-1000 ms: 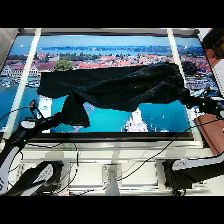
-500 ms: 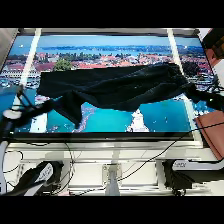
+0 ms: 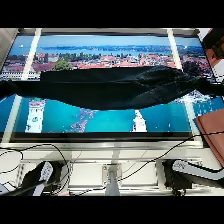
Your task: Fold the clothes and pants, and hang the long-sleeved shirts on hangers.
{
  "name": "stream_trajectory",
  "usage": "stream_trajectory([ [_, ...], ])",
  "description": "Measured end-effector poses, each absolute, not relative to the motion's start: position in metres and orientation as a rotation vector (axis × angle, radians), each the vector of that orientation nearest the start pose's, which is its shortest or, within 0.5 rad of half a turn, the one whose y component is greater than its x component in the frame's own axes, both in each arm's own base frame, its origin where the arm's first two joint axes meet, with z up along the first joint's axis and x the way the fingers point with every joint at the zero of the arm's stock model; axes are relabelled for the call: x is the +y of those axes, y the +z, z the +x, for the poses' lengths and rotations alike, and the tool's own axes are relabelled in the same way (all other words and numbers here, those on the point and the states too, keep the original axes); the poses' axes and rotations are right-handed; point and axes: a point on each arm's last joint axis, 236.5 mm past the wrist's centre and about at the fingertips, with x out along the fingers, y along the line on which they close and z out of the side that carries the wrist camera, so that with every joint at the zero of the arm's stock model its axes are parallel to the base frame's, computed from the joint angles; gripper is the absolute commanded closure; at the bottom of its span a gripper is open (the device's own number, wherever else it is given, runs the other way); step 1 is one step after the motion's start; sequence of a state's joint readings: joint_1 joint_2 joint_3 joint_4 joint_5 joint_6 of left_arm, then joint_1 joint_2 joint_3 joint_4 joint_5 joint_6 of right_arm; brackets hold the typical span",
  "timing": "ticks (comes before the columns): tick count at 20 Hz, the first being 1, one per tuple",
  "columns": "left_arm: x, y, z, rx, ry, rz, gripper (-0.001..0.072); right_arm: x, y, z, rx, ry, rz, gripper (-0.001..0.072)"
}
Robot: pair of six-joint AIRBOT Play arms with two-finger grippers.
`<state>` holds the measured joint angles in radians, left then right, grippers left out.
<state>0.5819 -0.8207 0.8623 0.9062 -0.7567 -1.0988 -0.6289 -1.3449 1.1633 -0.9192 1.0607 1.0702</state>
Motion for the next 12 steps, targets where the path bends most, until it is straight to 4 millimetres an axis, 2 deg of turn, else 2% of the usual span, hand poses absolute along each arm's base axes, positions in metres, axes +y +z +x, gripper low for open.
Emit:
stream_trajectory([
  [4,0.132,0.143,0.358,0.540,0.188,-0.275,0.0681,-0.148,0.018,0.383,1.054,-0.025,0.437,0.0667],
  [7,0.130,0.140,0.351,0.573,0.183,-0.250,0.0682,-0.147,0.012,0.371,1.113,-0.022,0.421,0.0667],
  [9,0.126,0.126,0.339,0.652,0.179,-0.255,0.0683,-0.147,0.010,0.366,1.137,-0.024,0.420,0.0667],
  [12,0.130,0.089,0.317,0.832,0.211,-0.259,0.0683,-0.146,0.005,0.360,1.161,-0.032,0.428,0.0667],
])
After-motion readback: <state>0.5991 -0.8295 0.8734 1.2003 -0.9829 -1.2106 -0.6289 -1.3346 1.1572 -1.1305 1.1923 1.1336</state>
